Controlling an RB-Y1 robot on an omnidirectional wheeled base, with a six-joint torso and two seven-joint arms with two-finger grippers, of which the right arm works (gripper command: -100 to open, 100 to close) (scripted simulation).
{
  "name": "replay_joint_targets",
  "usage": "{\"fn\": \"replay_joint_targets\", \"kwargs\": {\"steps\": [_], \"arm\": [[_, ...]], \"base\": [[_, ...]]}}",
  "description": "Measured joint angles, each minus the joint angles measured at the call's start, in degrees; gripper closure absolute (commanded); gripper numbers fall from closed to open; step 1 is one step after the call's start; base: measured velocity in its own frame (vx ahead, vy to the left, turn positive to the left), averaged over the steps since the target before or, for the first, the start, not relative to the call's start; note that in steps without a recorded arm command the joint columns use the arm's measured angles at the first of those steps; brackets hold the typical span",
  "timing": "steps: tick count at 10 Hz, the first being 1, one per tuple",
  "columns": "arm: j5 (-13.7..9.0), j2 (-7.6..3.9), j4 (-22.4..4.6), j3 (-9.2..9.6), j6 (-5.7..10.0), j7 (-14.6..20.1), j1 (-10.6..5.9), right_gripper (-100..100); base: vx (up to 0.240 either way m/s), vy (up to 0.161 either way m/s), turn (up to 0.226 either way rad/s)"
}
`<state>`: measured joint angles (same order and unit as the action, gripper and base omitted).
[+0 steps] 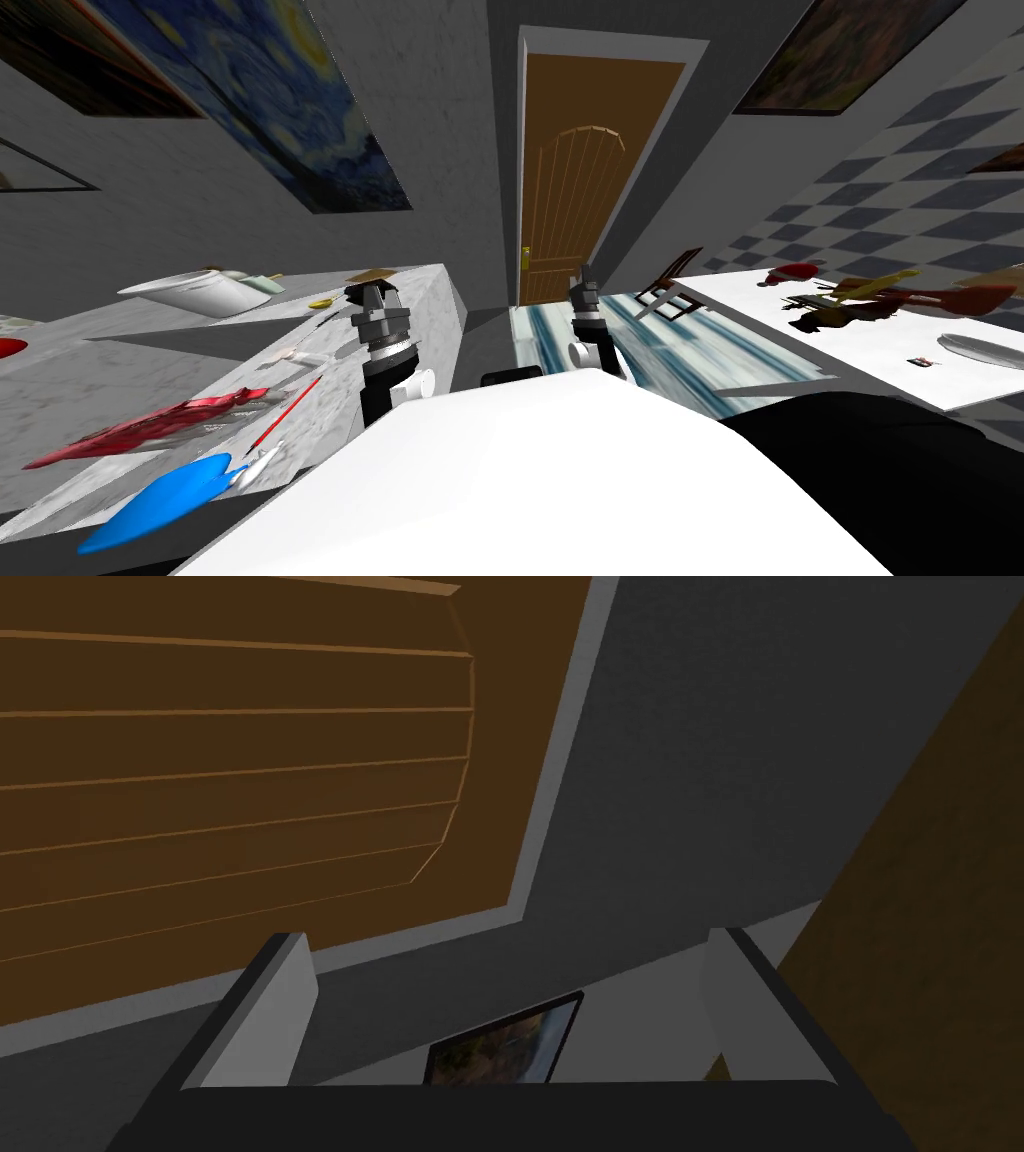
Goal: Pull the door open
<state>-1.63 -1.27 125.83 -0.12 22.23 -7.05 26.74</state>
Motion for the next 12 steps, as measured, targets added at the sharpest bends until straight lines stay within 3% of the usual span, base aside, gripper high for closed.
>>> {"fn": "replay_joint_targets", "kwargs": {"steps": [1,12], "arm": [[0.9,-0.19,-1.8,-0.26,0.18,-1.5,-0.76,-100],[7.2,-2.55,-12.1,-3.49,-1.06,-13.3,-5.19,-100]], "base": [[0.138,0.000,0.022],[0.098,-0.002,0.019]]}}
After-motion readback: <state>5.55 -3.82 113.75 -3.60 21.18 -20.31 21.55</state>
